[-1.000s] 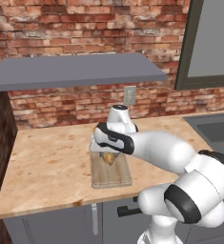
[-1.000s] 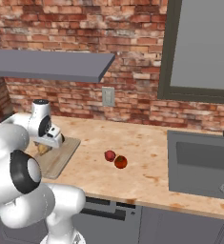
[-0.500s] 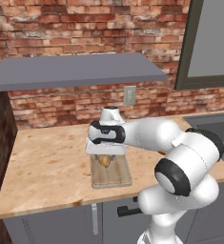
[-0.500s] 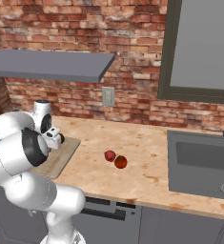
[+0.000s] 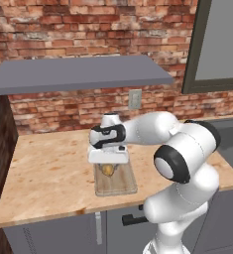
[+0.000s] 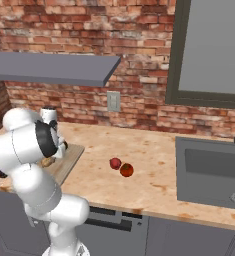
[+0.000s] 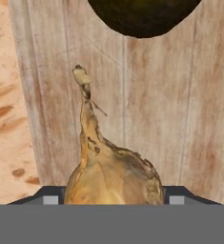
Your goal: Place the avocado, onion, tomato, and bell pepper on the cutting board.
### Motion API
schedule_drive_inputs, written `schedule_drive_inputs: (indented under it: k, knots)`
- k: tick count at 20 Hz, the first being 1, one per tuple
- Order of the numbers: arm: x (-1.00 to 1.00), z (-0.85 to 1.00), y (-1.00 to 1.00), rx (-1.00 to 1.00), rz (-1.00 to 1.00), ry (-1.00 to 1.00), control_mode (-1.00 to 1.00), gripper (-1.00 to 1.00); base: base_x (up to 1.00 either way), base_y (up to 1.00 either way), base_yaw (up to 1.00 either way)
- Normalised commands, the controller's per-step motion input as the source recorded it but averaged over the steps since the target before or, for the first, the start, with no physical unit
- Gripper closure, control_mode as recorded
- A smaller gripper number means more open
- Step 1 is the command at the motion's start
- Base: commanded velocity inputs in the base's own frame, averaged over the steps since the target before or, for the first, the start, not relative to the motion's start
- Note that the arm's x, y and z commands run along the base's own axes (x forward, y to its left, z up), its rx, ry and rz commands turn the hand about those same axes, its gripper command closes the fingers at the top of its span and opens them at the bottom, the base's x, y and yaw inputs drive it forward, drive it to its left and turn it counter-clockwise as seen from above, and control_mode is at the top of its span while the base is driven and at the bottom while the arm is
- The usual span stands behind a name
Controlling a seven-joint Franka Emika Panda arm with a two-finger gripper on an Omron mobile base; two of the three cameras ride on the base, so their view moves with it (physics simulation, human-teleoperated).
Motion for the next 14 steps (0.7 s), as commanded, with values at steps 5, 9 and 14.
schedule_drive_inputs:
  k: [5, 9, 14]
  knots:
    - [0.01, -0.33, 0.00, -0.02, 0.00, 0.09, -1.00, -1.00, 0.00, 0.00, 0.00]
    - [0.00, -0.20, 0.00, -0.01, 0.00, 0.04, -1.00, -1.00, 0.00, 0.00, 0.00]
    - [-0.01, 0.00, 0.00, 0.00, 0.00, 0.00, -1.00, -1.00, 0.00, 0.00, 0.00]
